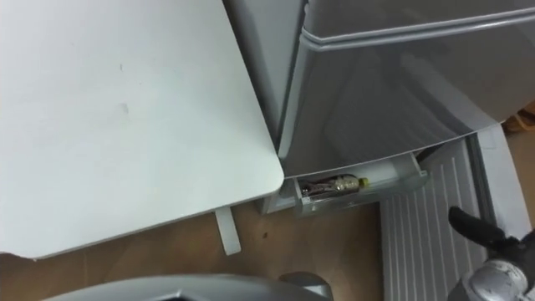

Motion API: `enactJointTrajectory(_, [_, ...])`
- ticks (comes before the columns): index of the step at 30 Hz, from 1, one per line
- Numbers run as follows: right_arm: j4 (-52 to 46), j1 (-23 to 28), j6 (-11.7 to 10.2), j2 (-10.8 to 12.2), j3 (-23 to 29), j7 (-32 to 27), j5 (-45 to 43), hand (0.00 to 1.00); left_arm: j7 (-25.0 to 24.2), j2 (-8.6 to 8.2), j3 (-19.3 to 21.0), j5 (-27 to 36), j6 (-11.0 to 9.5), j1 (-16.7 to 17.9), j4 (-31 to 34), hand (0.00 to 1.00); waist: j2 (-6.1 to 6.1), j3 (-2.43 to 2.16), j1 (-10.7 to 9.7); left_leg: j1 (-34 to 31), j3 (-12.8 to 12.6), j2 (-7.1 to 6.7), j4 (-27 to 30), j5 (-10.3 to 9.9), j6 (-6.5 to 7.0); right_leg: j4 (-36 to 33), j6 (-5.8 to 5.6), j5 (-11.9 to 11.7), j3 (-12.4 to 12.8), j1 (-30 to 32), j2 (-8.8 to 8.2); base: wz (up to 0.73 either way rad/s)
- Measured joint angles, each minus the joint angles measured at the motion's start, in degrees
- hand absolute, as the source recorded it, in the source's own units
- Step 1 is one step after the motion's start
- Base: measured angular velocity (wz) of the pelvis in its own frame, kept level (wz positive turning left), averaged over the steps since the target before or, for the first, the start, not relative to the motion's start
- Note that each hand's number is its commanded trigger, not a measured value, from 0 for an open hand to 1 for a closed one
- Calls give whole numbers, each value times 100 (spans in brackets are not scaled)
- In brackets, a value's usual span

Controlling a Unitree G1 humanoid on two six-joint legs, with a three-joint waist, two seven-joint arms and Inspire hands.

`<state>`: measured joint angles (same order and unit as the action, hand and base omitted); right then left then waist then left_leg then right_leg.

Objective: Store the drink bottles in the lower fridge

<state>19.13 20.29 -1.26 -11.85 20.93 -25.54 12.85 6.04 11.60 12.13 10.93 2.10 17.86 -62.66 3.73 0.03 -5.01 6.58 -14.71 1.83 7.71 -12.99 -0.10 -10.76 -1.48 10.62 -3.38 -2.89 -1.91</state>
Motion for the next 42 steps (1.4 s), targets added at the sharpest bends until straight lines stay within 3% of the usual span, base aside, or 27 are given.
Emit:
enactJointTrajectory(5, [-817, 51, 5, 2, -229, 65, -30, 0, 0, -51, -80, -46, 37, 53, -88, 0, -89, -12, 45, -49, 116, -1, 17, 0, -1, -1, 0, 0, -146, -11, -13, 8])
enactJointTrajectory(9, [-860, 47, 12, 33, -447, 328, -201, 0, 0, -98, -167, -52, 54, 55, -84, 0, -99, -15, 87, -92, 205, -4, 108, 1, 0, 2, 0, 0, -176, -20, -27, 13])
enactJointTrajectory(17, [472, -247, 124, 67, -1111, 962, -2, 0, 3, -110, -359, -24, 161, 30, -95, 0, -91, -8, 116, -301, 334, -3, 220, -2, 5, 9, 3, -1, -335, -4, -55, 9])
enactJointTrajectory(22, [1046, -312, 196, 117, -1426, 1023, 560, 0, -34, -109, -652, -55, 141, -112, -99, 0, -218, -43, 197, -666, 580, -25, 470, -6, 21, -33, 19, -11, -551, 185, -98, 23])
enactJointTrajectory(27, [2165, -1171, 174, 114, -1563, 1075, 1055, 0, -73, -107, -1047, -10, 131, -422, -120, 0, -353, -8, 263, -1375, 823, -31, 875, -3, 54, -270, 31, -18, -763, 724, -139, 27])
enactJointTrajectory(28, [2447, -1408, 162, 112, -1567, 1089, 1118, 0, -113, -118, -1060, -13, 116, -480, -147, 0, -433, 38, 283, -1543, 887, -30, 1002, -3, 55, -348, 32, -18, -816, 854, -149, 17])
enactJointTrajectory(30, [3003, -1735, 137, 94, -1562, 1125, 1146, 0, -172, -117, -1060, -9, 92, -488, -152, 0, -528, 54, 312, -1784, 932, -24, 1142, -5, 59, -426, 41, -24, -837, 1050, -154, 13])
enactJointTrajectory(33, [3559, -2088, 140, 84, -1563, 1136, 1331, 0, -180, -111, -1061, 91, 31, -505, -201, 0, -646, 15, 395, -2229, 1021, -46, 1315, 27, 97, -653, 71, -3, -934, 1473, -208, 17])
enactJointTrajectory(42, [4645, -3023, 219, -54, -1725, 1448, 3503, 0, -229, -21, -1484, 312, 45, -985, -424, 0, -719, 119, 545, -3535, 1154, -65, 1978, 68, 160, -1423, 116, 113, -936, 2782, -319, 5])
